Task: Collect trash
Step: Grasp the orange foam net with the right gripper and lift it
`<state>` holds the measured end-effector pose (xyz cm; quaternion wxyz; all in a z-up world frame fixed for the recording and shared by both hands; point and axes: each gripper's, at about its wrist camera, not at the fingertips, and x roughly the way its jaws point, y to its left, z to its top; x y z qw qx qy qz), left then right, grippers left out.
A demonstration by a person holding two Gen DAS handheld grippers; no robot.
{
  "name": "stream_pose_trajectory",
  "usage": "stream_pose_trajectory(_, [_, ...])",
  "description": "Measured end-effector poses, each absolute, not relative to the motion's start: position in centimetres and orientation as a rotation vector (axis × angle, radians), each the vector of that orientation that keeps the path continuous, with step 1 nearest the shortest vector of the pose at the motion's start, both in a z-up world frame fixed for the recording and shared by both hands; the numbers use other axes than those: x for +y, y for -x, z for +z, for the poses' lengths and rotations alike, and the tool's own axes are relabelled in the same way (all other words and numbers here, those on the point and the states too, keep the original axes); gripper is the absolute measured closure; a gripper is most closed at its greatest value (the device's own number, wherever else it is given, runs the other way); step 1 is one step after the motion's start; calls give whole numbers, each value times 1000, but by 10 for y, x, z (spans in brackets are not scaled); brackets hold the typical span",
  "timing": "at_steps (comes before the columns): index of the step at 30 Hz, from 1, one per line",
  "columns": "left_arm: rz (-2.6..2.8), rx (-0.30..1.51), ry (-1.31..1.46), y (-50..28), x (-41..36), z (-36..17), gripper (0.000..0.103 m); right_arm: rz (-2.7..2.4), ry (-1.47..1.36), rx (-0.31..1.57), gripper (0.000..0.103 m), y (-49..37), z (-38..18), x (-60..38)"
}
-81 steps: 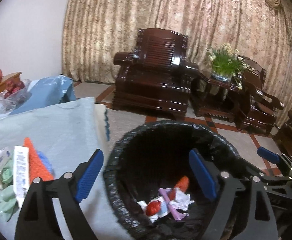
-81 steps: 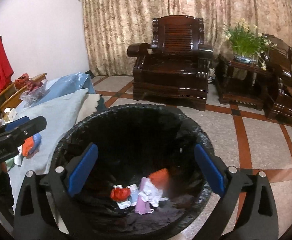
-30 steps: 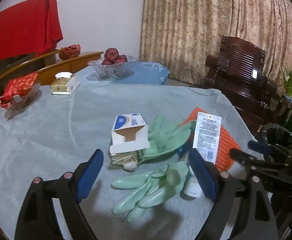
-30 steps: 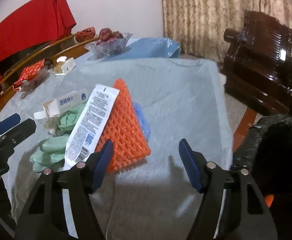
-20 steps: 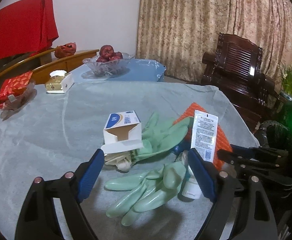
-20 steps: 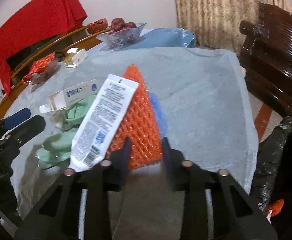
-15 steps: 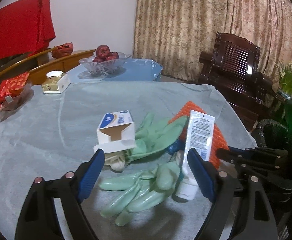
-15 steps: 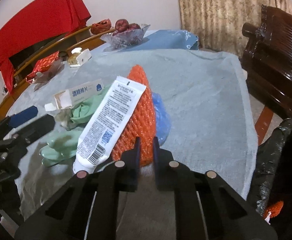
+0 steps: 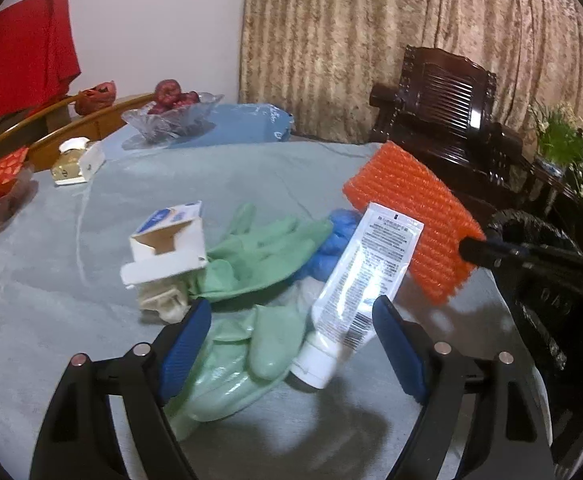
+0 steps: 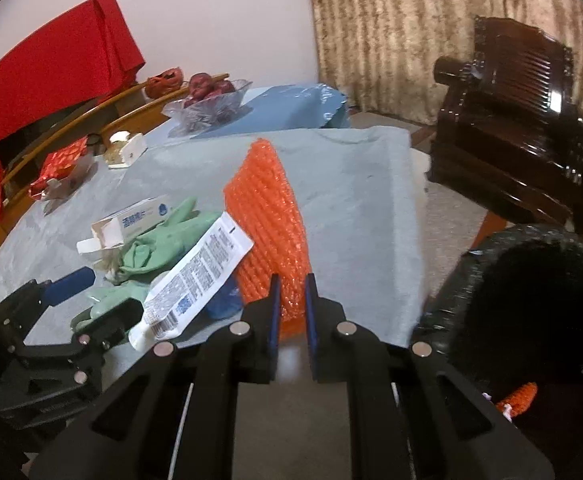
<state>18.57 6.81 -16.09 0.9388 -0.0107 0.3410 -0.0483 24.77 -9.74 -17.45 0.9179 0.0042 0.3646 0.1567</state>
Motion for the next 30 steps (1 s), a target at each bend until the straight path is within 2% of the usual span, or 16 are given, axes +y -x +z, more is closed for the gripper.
stream_pose_trajectory(6, [-129, 730, 0, -191, 55, -172, 22, 306, -10, 747, 93, -243, -173, -106])
stream_pose_trajectory(11, [-130, 768, 5, -194, 54, -183, 27, 301, -20, 751, 93, -242, -174, -110])
stream_pose_trajectory(14, [-125, 775, 21, -195, 56, -183, 33, 302, -21, 751, 93, -242, -174, -111])
stream_pose_trajectory(19, [-102, 782, 31, -193, 57, -182, 51, 303, -20, 760, 93, -239, -175, -109])
stream_pose_trajectory(21, [-97, 785, 46, -190, 59, -181, 54, 302, -18, 761, 93, -237, -175, -107])
stream_pose_trajectory(30, [-103, 798, 65, -175, 59, -176, 54, 293, -9, 763, 93, -223, -171, -111])
